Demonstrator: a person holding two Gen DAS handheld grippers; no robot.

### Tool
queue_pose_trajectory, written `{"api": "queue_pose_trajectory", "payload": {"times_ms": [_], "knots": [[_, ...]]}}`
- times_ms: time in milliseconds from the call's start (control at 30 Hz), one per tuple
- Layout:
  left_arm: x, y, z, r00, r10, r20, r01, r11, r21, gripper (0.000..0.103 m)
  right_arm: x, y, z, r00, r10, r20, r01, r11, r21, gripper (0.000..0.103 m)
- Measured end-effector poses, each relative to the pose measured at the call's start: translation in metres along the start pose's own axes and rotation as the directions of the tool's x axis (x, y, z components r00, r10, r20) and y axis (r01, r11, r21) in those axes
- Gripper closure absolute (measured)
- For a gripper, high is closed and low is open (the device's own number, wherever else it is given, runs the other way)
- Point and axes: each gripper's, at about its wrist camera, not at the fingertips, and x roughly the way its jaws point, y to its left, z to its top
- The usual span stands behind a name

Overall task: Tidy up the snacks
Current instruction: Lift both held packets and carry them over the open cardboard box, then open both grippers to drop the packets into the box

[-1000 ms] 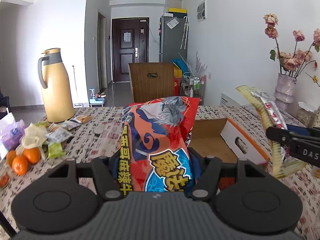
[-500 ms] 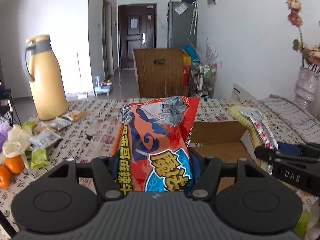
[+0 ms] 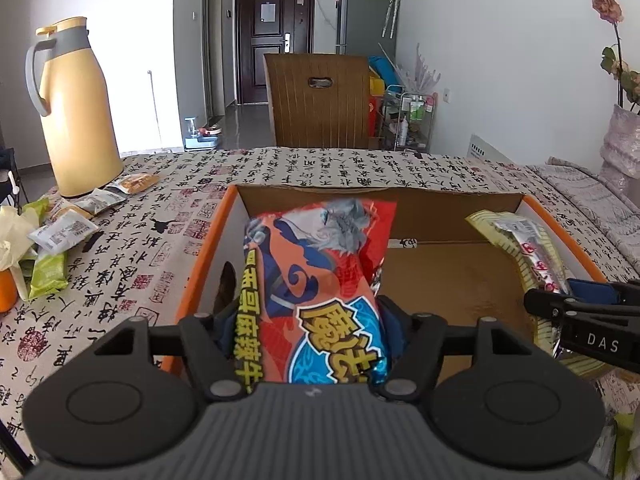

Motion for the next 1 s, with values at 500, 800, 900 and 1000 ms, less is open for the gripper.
{"api": "queue_pose_trajectory", "payload": {"times_ms": [500, 800, 900, 1000], "knots": [[-0.026, 0.003, 0.006, 0.995, 0.003, 0.096, 0.001, 0.999, -0.038, 0.0, -0.026, -0.011, 0.005, 0.994, -0.009, 0.11, 0.004, 0.999, 0.042, 0.0], [-0.057, 0.002, 0.016, 0.988, 0.029, 0.152, -0.024, 0.999, -0.038, 0.0, -0.054, -0.011, 0.011, 0.986, -0.026, 0.163, 0.019, 0.999, 0.043, 0.0], [-0.072, 0.0, 0.016, 0.985, 0.026, 0.172, -0.021, 0.999, -0.035, 0.0, -0.069, -0.011, 0.009, 0.984, -0.031, 0.178, 0.023, 0.999, 0.046, 0.0], [-0.089, -0.001, 0.012, 0.983, 0.024, 0.184, -0.018, 0.999, -0.034, 0.0, -0.084, -0.011, 0.004, 0.982, -0.032, 0.185, 0.023, 0.998, 0.053, 0.0]]}}
